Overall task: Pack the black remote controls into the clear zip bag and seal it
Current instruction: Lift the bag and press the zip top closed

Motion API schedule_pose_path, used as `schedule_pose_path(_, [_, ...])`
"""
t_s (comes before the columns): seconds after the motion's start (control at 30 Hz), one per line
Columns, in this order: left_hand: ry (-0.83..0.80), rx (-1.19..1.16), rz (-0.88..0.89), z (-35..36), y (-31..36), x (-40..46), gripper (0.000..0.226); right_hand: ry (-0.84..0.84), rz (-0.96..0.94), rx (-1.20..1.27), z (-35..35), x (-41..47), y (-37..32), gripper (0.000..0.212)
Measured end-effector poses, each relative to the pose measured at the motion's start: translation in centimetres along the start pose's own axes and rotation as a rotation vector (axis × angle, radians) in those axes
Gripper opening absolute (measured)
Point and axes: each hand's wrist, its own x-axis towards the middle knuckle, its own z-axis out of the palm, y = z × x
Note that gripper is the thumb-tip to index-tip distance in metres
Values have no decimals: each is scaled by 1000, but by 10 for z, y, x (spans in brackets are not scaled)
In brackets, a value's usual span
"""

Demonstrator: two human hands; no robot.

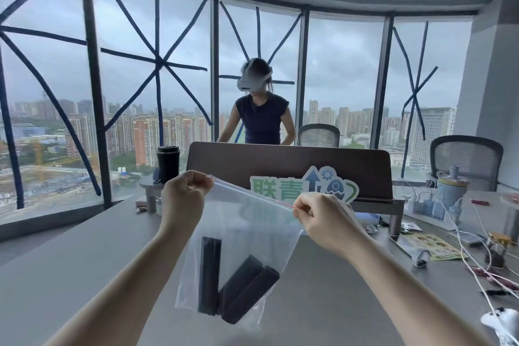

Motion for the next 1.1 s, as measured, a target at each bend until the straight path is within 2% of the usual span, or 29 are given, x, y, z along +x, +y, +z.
schedule_pose_path(0.23, [17,-76,-63,-18,-19,11,18,20,10,-28,3,-1,-4,15])
schedule_pose_path(0.4, [-29,-131,-124,-27,-26,22,21,121,-27,20,10,13,-15,20])
schedule_pose_path(0.53, [-100,-81,-225,-32,-54,38,21,112,35,75,49,51,-13,19])
schedule_pose_path(0.63, [-98,-134,-309,-30,-79,69,20,84,93,148,84,95,-18,21])
schedule_pose_path(0.83, [13,-221,-242,-42,-110,142,24,246,43,335,120,156,-47,23])
schedule_pose_path(1.0, [26,-164,-326,-64,-175,138,8,29,33,316,185,132,-44,14])
schedule_pose_path(1.1, [66,-168,-440,-76,-216,113,14,-132,31,304,223,104,-41,19])
